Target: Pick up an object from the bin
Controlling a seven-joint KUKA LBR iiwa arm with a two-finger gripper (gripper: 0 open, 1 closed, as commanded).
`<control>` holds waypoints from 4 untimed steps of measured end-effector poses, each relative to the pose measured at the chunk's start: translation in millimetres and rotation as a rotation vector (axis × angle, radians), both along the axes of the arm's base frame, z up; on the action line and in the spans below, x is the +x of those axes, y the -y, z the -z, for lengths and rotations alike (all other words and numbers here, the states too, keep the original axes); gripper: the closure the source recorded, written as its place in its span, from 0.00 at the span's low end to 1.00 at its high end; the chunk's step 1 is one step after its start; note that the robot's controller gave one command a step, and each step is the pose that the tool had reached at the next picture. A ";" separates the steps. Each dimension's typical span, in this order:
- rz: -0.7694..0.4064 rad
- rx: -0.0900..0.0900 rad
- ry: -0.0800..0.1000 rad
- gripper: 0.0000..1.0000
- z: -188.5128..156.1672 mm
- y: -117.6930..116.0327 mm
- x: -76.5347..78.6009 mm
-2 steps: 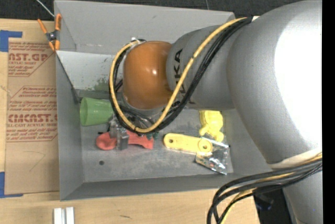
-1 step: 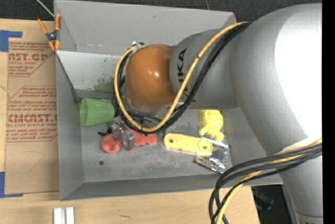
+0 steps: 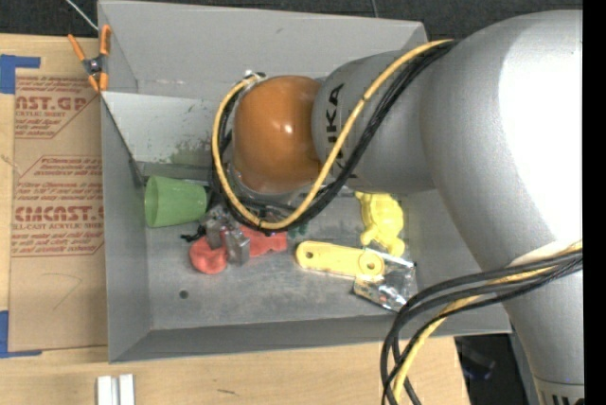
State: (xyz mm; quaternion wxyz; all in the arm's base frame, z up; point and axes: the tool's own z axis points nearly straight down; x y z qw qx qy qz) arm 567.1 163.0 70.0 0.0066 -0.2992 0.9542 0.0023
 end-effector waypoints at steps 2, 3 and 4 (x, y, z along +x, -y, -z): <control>0.050 0.002 0.002 1.00 -36.8 -6.7 0.1; 0.016 0.002 0.000 1.00 -119.5 -9.3 2.0; -0.001 0.003 0.005 1.00 -218.1 3.8 13.7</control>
Offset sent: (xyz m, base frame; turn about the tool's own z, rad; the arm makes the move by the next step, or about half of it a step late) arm -0.0014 0.0017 0.0304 0.0414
